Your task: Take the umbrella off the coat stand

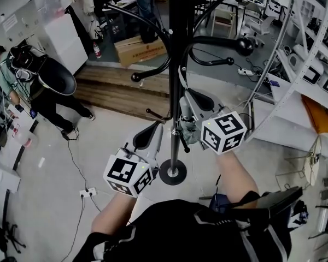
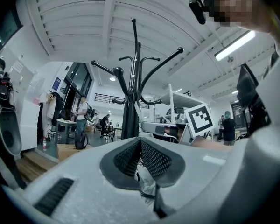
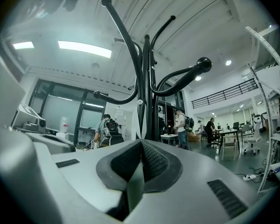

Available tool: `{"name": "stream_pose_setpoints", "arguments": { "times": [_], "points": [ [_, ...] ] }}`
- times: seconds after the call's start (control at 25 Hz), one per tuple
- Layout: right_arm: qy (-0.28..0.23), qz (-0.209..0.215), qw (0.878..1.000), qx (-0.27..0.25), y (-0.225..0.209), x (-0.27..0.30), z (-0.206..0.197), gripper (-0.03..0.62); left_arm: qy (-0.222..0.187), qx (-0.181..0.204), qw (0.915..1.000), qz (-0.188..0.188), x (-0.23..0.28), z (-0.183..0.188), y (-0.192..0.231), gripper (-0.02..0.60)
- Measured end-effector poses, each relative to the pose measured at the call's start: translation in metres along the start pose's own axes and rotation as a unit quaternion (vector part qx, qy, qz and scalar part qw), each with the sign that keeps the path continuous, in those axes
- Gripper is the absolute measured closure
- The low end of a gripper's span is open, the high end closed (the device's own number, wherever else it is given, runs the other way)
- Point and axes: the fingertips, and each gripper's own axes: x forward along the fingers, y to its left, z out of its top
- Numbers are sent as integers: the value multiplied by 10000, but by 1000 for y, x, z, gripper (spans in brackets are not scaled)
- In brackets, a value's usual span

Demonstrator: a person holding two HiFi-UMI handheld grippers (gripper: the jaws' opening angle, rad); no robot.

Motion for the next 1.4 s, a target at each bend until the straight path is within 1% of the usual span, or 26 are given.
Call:
{"name": "stream_pose_setpoints", "arguments": {
  "times": [0.32,0.52,0.6,0.84,1.04,1.4],
  "points": [
    [-109,-40,9999,58,1,-5,8,585,-37,33,10000,-17,-2,3,-2,572],
    [-226,-76,9997,0,0,-8,19,585,-114,-131,9998,-86,-5,7,-6,572],
    [-268,-64,9996,-17,1,-9,24,585,-135,-93,9998,-86,-5,9,-7,572],
    [-495,-23,9987,-125,2,-12,47,585,-190,-76,9998,-22,-3,10,-6,572],
    [-656,-25,9978,-25,4,-17,65,585,-193,-119,9997,-92,-7,12,-11,572],
    [-828,-95,9964,-169,3,-19,89,585,-231,-73,9996,-165,-10,17,-14,572]
  ]
}}
